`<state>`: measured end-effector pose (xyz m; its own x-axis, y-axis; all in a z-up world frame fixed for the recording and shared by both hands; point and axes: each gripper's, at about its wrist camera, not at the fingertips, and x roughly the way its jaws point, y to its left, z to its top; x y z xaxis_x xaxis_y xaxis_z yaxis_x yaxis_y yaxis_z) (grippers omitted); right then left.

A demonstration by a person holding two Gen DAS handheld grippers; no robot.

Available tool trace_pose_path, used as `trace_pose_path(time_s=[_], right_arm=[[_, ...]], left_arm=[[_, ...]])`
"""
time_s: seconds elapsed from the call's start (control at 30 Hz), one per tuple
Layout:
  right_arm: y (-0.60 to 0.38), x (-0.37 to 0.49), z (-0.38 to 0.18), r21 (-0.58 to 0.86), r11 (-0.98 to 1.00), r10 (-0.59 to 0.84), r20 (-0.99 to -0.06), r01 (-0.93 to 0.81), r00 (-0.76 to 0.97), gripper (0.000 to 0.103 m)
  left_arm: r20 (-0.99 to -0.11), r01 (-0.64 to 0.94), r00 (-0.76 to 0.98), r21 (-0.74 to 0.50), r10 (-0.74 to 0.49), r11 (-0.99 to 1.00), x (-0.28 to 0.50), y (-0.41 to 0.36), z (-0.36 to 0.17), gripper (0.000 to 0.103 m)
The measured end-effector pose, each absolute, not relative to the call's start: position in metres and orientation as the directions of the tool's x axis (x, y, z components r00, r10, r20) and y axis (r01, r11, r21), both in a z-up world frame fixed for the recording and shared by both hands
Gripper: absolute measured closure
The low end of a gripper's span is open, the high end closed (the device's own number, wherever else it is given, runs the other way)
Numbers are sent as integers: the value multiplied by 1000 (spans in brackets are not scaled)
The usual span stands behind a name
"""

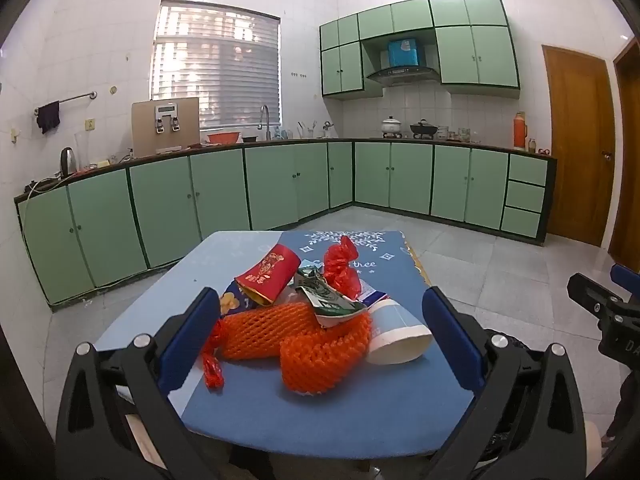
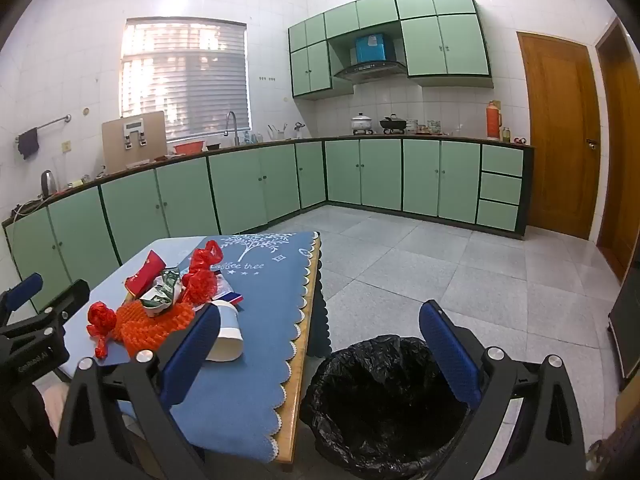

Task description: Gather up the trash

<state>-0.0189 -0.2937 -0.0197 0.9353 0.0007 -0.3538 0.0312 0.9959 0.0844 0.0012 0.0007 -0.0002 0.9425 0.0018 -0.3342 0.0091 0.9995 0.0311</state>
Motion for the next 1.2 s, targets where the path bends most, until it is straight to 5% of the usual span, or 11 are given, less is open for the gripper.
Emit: trace_pose_path(time_s=[1.2], right_arm=[[-294,-19,-19,86,996,0,-352,32,936,6]], left_arm=[[-311,-3,950,39,15,999,-1,7,2,5]])
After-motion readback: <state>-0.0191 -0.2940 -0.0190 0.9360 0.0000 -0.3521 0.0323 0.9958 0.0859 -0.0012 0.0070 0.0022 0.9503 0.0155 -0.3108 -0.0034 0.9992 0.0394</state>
